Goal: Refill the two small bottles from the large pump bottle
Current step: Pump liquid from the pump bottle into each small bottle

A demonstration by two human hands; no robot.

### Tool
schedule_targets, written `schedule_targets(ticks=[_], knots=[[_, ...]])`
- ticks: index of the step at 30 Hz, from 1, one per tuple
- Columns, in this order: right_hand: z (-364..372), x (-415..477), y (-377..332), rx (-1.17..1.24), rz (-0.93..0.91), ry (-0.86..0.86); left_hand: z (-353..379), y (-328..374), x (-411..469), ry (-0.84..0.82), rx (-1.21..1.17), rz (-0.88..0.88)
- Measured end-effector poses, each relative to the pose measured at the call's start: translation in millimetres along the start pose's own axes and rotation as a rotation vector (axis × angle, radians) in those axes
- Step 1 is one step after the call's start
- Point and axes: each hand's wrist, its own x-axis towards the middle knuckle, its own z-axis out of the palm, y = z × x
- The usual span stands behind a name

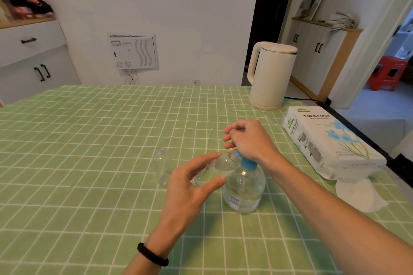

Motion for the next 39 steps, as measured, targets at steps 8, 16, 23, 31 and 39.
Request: schedule_targets(ticks=[8,16,23,31,39], knots=[[-5.5,1.0,-7.8,-0.025,-0.016,-0.003,0.7,4.5,1.8,-0.006,-0.029,0.012],[2.1,0.4,2.0,-0.017,0.017,0.006,1.0,-2.6,0.6,0.000,0.001,-0.003],[1.6,-1.5,1.9,-0.010,0.017,0.019,0.3,-2.0,-0.2,0.002,0.008,-0.003],[-4.4,-0.3,-7.5,-0.035,-0.018,0.029,-1.3,5.7,3.8,0.010,0.038,0.035],[2.1,-2.8,2.0,0.011,-0.033,0.046,-0.4,-1.9,2.6,0.010,0.036,0.016]])
